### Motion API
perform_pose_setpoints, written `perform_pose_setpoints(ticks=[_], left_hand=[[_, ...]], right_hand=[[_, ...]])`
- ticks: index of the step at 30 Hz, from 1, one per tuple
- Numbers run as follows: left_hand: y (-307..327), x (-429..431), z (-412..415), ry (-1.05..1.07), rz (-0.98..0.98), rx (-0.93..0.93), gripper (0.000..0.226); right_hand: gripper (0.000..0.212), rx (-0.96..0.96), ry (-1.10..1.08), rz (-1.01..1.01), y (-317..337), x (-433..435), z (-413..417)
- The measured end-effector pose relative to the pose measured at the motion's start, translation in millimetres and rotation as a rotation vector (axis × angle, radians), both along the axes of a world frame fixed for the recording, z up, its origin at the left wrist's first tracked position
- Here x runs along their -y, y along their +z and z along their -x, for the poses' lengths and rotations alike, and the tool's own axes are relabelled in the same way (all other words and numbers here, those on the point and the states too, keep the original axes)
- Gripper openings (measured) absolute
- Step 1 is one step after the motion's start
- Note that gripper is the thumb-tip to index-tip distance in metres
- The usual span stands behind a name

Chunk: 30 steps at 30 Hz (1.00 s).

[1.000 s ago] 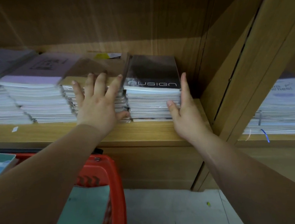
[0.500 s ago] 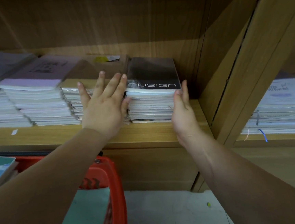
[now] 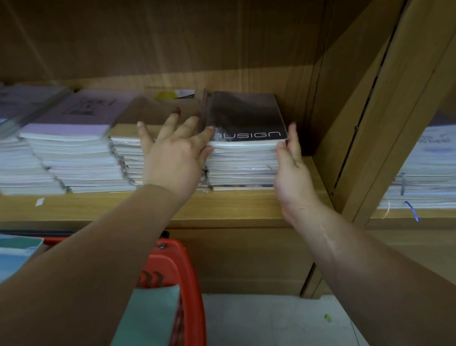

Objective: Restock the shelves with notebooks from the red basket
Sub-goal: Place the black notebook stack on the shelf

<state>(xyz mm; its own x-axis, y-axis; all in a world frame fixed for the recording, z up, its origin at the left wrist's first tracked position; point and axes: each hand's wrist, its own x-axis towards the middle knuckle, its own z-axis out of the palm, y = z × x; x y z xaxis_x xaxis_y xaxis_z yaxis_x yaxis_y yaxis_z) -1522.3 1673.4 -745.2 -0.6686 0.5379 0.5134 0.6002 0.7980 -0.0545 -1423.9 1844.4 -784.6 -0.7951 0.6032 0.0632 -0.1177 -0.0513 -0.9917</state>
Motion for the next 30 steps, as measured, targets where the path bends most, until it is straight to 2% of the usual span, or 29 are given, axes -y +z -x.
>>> perform_pose_setpoints(ticks=[1,2,4,6,7,9,13,15,17,19,22,26,30], left_hand=[[1.4,-0.2,-2.7,0.015,0.011,0.01,0.043],[2.2,1.5,-5.8,0.02,0.021,0.017,0.047],[4.0,13.4,-17.2,0.01,0.021,0.033,0.055],[4.5,40.9,-35.9,0.018,-0.001,0.05,0.059],[3.7,59.8,-46.2,0.038,-0.002,0.063,0.059],[2.2,103.8,-66.3,0.096,0.007,0.084,0.055],[13.2,207.6,-95.8,0.314,0.026,0.195,0.059],[21.2,257.1,-102.3,0.436,0.014,0.254,0.065],[28.2,301.1,-99.3,0.513,-0.019,0.34,0.072],[33.5,339.5,-91.7,0.532,-0.055,0.484,0.069],[33.7,385.7,-77.6,0.512,-0.131,0.669,0.066],[21.9,424.2,-62.0,0.494,-0.136,0.799,0.069],[13.5,441.5,-48.9,0.403,-0.356,1.009,0.07]], right_hand=[[0.055,0.003,-0.051,-0.047,2.5,3.5,-3.4],[0.061,0.018,-0.129,-0.18,5.8,7.9,-7.3],[0.071,0.004,-0.274,-0.56,16.6,20.1,-15.8],[0.069,-0.139,-0.23,-0.891,27.5,40.3,-21.0],[0.064,-0.198,-0.147,-0.96,32.2,55.1,-23.0],[0.056,-0.22,0.083,-0.91,31.6,87.5,-22.8],[0.059,-0.063,0.493,-0.863,25.1,156.4,-21.1],[0.059,0.023,0.641,-0.77,20.2,191.4,-22.4],[0.068,0.098,0.758,-0.63,14.7,227.3,-27.5],[0.077,0.167,0.861,-0.534,6.1,263.7,-37.1],[0.086,0.25,0.923,-0.447,-9.9,315.3,-52.4],[0.086,0.369,0.854,-0.238,-15.9,368.5,-63.4],[0.081,0.403,0.716,-0.096,-16.8,401.6,-66.8]])
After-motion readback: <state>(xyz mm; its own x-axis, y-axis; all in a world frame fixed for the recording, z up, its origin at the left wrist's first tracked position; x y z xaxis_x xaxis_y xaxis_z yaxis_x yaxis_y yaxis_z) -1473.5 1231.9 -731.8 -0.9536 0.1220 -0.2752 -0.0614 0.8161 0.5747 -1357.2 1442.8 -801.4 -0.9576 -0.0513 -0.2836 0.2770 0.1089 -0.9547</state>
